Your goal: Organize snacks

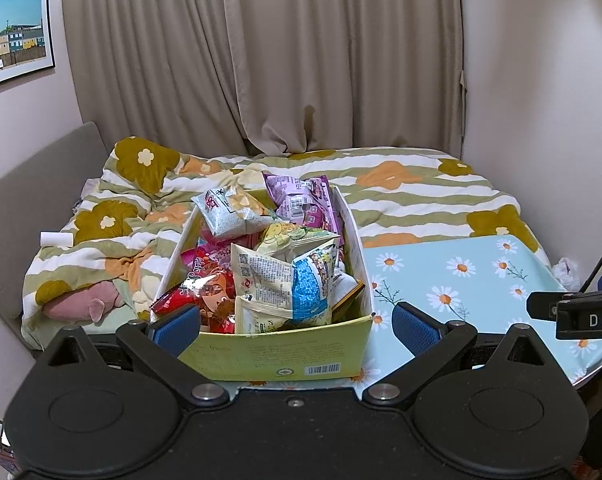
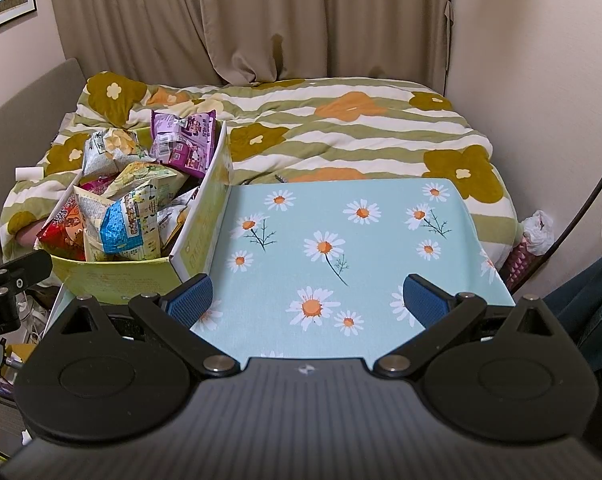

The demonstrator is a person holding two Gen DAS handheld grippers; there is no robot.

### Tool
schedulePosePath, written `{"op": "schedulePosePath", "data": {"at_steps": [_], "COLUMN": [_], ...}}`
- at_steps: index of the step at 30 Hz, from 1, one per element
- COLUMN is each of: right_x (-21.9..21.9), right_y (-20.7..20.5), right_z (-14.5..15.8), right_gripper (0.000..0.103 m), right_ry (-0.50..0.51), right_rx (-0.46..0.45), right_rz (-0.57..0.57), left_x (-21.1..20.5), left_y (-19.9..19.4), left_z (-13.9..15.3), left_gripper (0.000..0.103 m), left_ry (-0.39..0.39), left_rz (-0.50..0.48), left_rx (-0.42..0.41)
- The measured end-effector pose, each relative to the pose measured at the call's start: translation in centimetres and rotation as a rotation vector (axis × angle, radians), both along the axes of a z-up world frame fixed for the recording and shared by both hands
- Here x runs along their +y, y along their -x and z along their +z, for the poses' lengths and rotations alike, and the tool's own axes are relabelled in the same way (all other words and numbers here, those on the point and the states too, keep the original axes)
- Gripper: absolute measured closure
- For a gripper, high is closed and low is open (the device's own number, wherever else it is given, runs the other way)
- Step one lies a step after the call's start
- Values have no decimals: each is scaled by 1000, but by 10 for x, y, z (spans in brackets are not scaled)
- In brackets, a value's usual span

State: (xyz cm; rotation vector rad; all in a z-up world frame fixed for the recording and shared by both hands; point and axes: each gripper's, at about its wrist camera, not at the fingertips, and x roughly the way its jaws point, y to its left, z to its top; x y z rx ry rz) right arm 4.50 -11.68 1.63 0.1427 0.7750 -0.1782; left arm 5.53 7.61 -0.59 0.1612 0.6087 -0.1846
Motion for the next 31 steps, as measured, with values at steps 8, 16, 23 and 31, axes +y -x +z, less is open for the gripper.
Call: {"op": "schedulePosePath", "data": {"at_steps": [8,16,23,31], "right_x": [0,-1,0,3], "right_y": [0,-1,-2,-12], "right_z": [0,0,0,-3], "right_gripper": [0,0,0,0], "right_ry": [0,0,-2,-2], "right_rx": [1,1,3,6], "right_rz": [0,-1,-3,-10], "left_x": [1,3,5,9], "left_y": [-3,-3,-5,-11], "left_z": [1,-1,-1,-5], "left_gripper": [0,0,0,0], "left_ry": [0,10,8,22], "left_rz": [2,4,15,19], "left_rx": [9,2,0,11]}}
